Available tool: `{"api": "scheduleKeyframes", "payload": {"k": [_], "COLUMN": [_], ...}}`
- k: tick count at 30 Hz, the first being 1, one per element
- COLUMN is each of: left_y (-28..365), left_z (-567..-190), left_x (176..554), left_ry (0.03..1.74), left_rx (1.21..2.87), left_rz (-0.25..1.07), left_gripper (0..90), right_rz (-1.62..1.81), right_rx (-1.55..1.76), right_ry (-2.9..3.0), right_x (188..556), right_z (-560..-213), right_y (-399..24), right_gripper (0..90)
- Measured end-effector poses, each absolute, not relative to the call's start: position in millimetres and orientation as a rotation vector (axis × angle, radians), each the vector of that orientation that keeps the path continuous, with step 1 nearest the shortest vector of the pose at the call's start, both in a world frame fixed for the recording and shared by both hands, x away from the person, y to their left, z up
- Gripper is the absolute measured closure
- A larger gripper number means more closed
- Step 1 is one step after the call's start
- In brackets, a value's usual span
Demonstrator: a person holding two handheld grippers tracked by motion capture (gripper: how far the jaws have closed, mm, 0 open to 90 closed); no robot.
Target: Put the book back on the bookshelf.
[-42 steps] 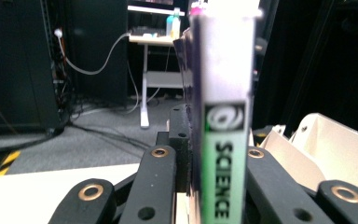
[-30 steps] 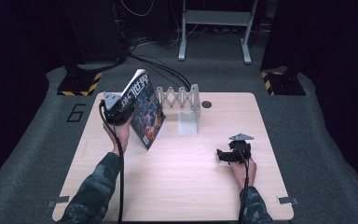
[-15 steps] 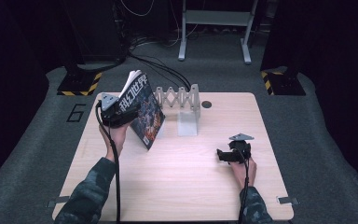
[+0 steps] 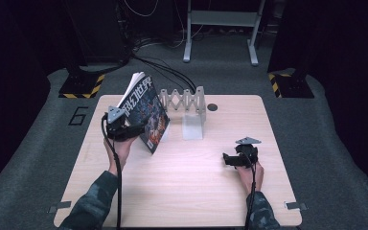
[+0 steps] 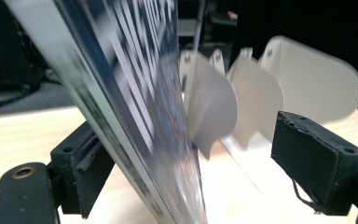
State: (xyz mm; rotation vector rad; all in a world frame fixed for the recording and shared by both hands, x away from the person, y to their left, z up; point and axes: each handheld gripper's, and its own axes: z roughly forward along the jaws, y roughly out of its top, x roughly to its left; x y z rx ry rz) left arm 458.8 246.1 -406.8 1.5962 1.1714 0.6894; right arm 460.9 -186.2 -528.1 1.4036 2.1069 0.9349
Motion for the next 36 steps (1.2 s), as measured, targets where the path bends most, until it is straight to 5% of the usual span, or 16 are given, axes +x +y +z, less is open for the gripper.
{"api": "scheduleKeyframes", "payload": {"k": [8,28,36], "left_y": [234,215,208], "left_z": [-458,-500,-503], "left_x": [466,470,471], "left_ry": [1.261,1.327,1.335], "left_rx": [1.638,1.572,1.523], "left_rz": [0.606,0.439,0.38], "left_gripper": [18.8,77.2,78.4], "right_rz": [0.932,0.939,0.939], "right_rx": [1.397,1.407,1.406], "right_ry": [2.111,2.104,2.105], "right_x": [461,461,461], "right_z": [-528,-528,-528], "right_y": [-187,-186,-186], "right_gripper": [9.7,10.0,10.2]}}
